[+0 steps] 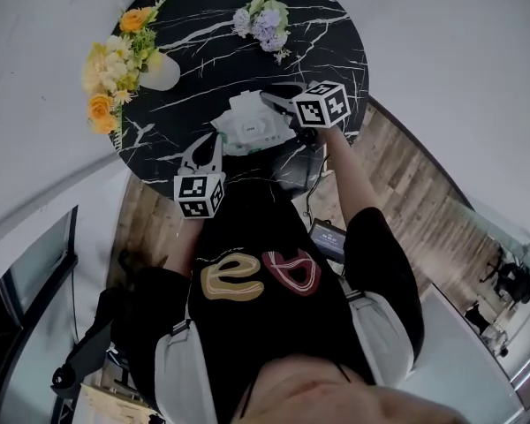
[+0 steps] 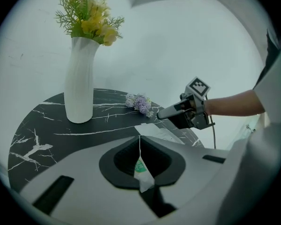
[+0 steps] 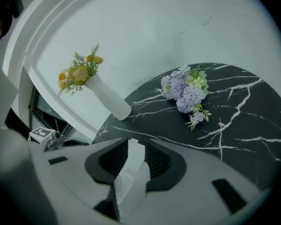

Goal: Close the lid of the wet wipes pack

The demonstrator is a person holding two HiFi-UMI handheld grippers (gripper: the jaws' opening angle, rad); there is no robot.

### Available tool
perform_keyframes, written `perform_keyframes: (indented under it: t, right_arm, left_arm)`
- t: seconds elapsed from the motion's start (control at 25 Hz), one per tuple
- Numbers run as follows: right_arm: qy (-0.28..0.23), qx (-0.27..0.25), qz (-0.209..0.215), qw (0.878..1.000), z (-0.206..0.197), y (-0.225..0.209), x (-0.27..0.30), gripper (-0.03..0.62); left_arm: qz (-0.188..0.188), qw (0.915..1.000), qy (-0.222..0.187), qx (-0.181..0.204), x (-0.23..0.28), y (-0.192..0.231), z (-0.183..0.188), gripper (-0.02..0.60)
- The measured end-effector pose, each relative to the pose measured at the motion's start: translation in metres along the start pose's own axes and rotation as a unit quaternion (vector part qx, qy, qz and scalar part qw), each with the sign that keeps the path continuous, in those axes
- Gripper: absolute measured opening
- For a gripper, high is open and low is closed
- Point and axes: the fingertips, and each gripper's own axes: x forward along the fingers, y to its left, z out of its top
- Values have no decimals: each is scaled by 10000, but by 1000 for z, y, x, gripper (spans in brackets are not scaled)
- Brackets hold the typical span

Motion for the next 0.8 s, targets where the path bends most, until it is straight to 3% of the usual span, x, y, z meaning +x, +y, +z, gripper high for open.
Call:
perform_keyframes:
  t: [0.36, 0.8]
  right_arm:
    - [823, -133, 405, 9957, -6, -16, 22, 107]
    - [1471, -7, 953, 9845, -16, -19, 39, 107]
  left_arm:
    - [197, 9994, 118, -270, 11, 6, -9, 18]
    - [409, 9976, 154, -538, 15, 7, -17, 18]
